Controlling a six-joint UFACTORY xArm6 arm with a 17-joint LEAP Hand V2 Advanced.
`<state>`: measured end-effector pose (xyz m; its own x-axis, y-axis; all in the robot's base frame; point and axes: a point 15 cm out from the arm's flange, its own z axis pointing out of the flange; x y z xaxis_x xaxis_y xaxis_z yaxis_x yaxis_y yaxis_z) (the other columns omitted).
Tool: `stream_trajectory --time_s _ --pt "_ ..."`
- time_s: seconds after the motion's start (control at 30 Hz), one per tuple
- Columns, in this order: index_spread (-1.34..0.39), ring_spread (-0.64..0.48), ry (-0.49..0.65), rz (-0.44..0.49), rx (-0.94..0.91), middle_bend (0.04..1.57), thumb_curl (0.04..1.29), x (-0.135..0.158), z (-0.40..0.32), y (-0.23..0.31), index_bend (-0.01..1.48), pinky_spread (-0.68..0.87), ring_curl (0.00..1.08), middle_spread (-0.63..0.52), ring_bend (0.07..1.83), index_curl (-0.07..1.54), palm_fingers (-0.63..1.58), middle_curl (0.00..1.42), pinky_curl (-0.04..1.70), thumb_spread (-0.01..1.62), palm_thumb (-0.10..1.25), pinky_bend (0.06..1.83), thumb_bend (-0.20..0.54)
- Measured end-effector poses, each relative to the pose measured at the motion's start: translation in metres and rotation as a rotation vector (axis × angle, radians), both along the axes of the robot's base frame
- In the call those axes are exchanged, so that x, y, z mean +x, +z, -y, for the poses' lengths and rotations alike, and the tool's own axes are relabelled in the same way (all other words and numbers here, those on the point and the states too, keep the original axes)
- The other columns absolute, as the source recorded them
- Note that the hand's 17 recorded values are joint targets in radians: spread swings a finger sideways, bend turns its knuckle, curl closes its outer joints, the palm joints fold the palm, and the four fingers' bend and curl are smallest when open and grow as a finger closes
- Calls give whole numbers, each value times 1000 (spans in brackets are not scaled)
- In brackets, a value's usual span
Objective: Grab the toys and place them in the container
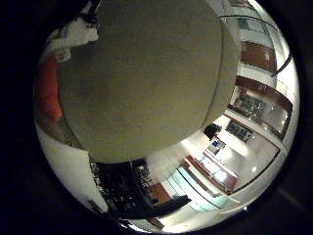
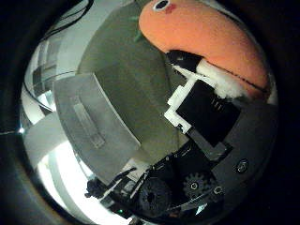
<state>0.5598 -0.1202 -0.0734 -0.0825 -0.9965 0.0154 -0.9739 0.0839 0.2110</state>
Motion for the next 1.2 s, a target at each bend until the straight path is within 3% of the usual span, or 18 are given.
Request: stream_trajectory --time_s 0.23,0.5,0.73,1.0,1.2 --pt "-291 -222 26 21 7 1311 714 -1 1 64 1046 -193 711 -137 1350 812 1110 758 535 773 1054 1527 -15" --pt "-294 -229 44 -3 16 1331 788 -20 -8 120 1044 -194 748 -132 1340 832 1108 743 602 727 1045 1505 -18" --pt "-298 -233 97 37 11 1337 828 -35 -34 180 1037 -195 774 -130 1327 843 1114 732 646 709 1031 1477 -18" --pt "-301 -234 195 112 12 1344 852 -66 -91 254 1027 -199 791 -139 1316 856 1119 723 685 704 1027 1449 -18" --pt "-304 -234 310 125 42 1350 861 -84 -160 272 1024 -202 796 -141 1311 861 1121 721 706 704 1025 1433 -18"
